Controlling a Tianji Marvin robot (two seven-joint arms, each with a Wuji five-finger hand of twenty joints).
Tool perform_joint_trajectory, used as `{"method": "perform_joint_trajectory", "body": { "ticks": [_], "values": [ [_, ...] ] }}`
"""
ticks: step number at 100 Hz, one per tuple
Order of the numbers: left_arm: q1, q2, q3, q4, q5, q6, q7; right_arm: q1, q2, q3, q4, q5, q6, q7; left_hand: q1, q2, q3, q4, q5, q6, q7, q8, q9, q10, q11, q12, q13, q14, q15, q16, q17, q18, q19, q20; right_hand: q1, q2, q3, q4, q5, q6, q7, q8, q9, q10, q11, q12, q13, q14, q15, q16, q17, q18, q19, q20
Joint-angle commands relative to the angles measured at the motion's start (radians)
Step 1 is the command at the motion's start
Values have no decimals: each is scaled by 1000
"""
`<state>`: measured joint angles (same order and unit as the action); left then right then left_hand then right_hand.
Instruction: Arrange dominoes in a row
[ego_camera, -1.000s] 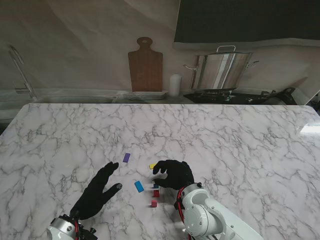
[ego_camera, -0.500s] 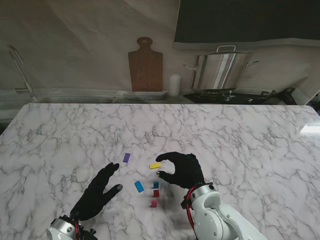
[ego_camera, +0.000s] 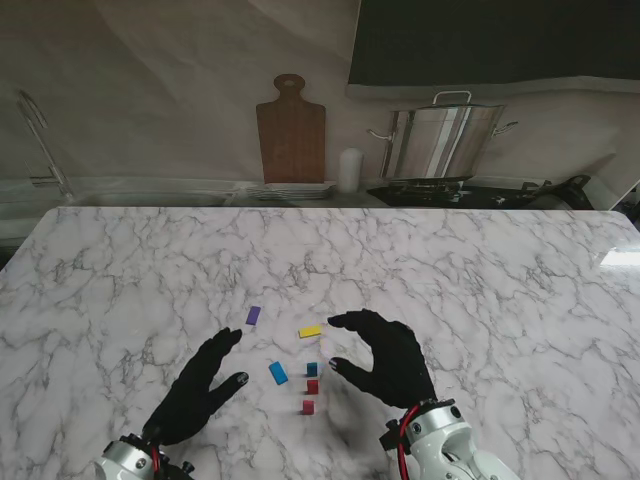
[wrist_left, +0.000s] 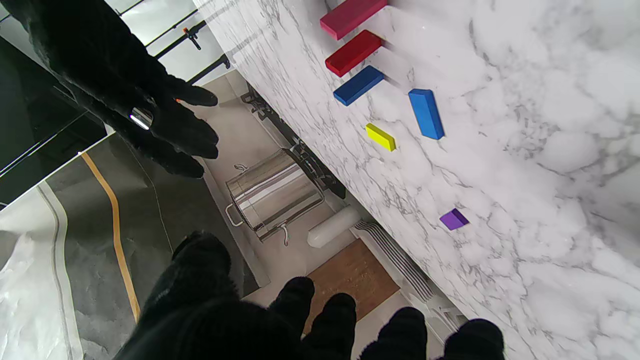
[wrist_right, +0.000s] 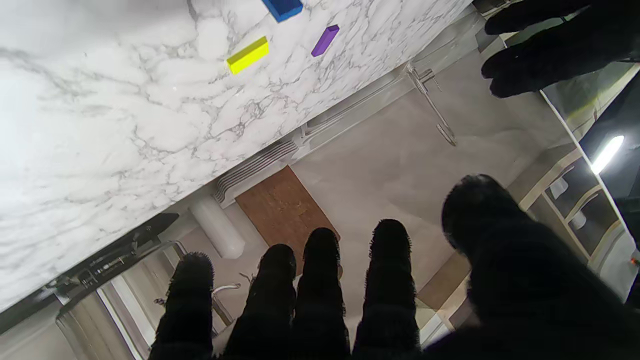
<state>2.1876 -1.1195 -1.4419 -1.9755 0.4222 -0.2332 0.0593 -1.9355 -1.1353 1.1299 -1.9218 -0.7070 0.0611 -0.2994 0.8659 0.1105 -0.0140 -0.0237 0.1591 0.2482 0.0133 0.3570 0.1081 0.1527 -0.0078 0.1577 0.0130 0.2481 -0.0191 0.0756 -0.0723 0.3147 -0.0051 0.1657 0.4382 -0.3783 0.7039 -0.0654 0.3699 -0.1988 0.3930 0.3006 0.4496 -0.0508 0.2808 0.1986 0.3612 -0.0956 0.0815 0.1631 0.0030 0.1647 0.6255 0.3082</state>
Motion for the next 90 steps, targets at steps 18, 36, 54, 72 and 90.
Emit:
{"method": "perform_joint_trajectory", "body": {
  "ticks": [18,36,54,72,90],
  "values": [
    [-3,1,11,5,8,3,-12,-34,-6,12,1,26,-6,14,24,-1,-4,31,-25,-17,-12,-9,-15,-8,-6,-12,-12,-20,-1,9,0,-25,1,12,-6,119,-125,34,-83,-20,-48,-3,-87,-21,-24,-14,-75,-40,-39,-33,-51,-37,-63,-16],
    [-2,1,11,4,16,5,-13,-40,-18,-2,7,72,-10,-17,23,-5,-5,30,-27,-16,0,9,-14,-6,-5,-9,-11,-22,-1,10,0,-25,2,14,8,225,-186,51,-174,-23,-92,4,-157,-41,-31,-17,-117,-52,-55,-36,-62,-34,-77,2],
    [-22,6,19,21,33,-3,-24,-63,-22,-5,26,82,-40,-48,28,-18,-4,29,-24,-11,7,21,-10,-4,2,4,-8,-24,4,17,1,-24,4,17,14,220,-196,62,-179,-28,-93,16,-165,-50,-21,-14,-123,-61,-60,-41,-62,-40,-86,7],
    [-65,9,45,51,57,-18,-23,-58,-27,-5,39,103,-61,-61,28,-29,-4,27,-23,-17,25,42,-6,-6,13,62,-2,-24,18,72,-1,-25,17,46,-10,202,-206,60,-180,-35,-95,25,-171,-54,-19,-16,-129,-58,-60,-44,-65,-40,-98,7],
    [-103,17,64,72,75,-20,-45,-62,-25,4,33,97,-62,-56,32,-36,-3,25,3,-19,39,54,12,-2,28,130,1,-26,37,163,-6,-28,47,103,-28,184,-227,50,-166,-36,-74,61,-150,-32,16,0,-96,-19,-37,-28,-48,1,-71,38]
  ]
}}
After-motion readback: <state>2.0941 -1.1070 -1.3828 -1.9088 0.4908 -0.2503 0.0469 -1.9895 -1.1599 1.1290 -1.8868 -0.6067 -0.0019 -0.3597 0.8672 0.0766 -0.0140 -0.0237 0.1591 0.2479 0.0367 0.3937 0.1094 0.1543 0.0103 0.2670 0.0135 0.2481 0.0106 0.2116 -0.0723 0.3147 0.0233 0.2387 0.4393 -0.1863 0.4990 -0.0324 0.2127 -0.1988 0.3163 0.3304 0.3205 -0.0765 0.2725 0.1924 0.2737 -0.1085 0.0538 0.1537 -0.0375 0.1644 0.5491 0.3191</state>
